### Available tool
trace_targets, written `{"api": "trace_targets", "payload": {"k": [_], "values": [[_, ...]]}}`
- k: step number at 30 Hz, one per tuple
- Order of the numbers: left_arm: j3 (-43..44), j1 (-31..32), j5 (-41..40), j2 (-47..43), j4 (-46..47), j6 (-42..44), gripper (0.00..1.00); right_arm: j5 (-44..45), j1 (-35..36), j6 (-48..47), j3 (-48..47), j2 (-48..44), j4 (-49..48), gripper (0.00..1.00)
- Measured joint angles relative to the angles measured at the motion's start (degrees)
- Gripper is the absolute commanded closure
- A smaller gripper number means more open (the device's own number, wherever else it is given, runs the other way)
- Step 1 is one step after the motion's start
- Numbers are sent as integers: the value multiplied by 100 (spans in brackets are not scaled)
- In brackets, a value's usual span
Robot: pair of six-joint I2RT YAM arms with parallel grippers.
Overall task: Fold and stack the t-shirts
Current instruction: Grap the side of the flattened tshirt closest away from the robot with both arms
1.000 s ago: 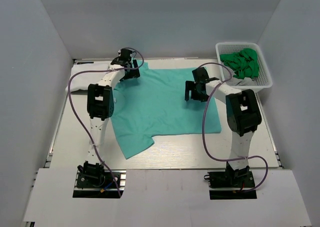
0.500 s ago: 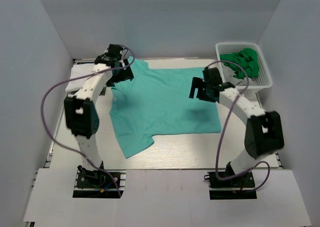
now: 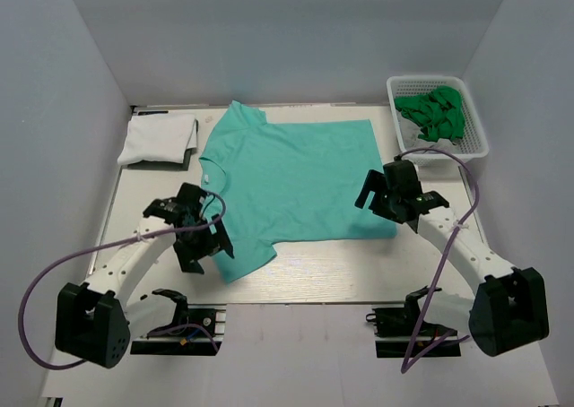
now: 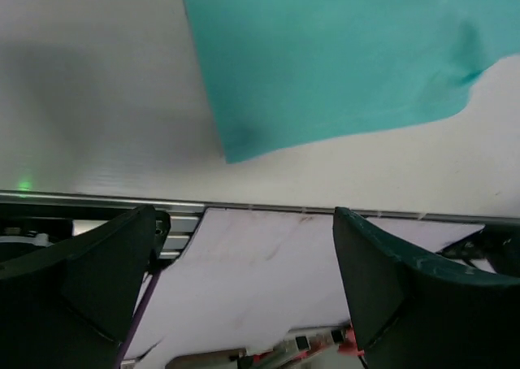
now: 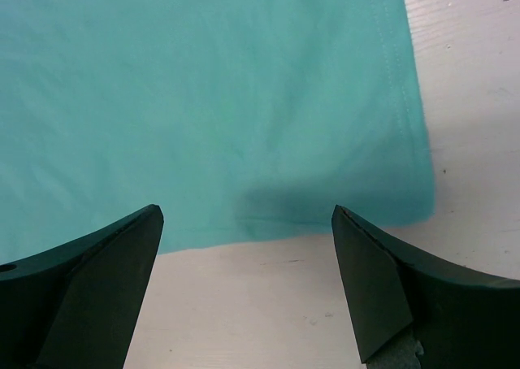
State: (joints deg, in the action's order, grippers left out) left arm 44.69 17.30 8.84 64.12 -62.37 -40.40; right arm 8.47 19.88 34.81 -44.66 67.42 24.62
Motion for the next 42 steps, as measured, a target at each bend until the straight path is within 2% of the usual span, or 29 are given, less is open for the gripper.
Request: {"api": "trace_targets", "payload": {"k": [4, 8, 10, 11, 15, 20, 23, 24, 25, 31, 42], "values": [[-772, 341, 398, -125, 249, -391, 0, 212, 0, 85, 7, -153, 92, 10], [-946, 649, 400, 203, 463, -643, 0, 409, -4, 131, 44, -205, 173, 10], [-914, 745, 295, 474, 616, -728, 5, 479, -4, 151, 55, -219, 236, 10], [-892, 787, 216, 673, 702, -772, 11, 511, -4, 168, 55, -219, 256, 10], [-872, 898, -28, 1355, 975, -879, 24, 651, -7, 229, 57, -219, 317, 10], [-841, 942, -151, 1508, 994, -1001, 67, 833, -39, 267, 57, -173, 551, 10], [-811, 946, -111, 1558, 1080, -1036, 80, 852, -44, 275, 57, -116, 590, 10], [-793, 946, -68, 1602, 1113, -1043, 94, 855, -46, 275, 57, -98, 601, 10], [-778, 946, -37, 1637, 1126, -1069, 100, 855, -52, 275, 57, -83, 614, 10], [-616, 946, 83, 1878, 1067, -1047, 100, 859, -70, 278, 92, -79, 846, 10], [-614, 951, -125, 1731, 1121, -1047, 100, 761, -232, 407, 660, 74, 1145, 10]]}}
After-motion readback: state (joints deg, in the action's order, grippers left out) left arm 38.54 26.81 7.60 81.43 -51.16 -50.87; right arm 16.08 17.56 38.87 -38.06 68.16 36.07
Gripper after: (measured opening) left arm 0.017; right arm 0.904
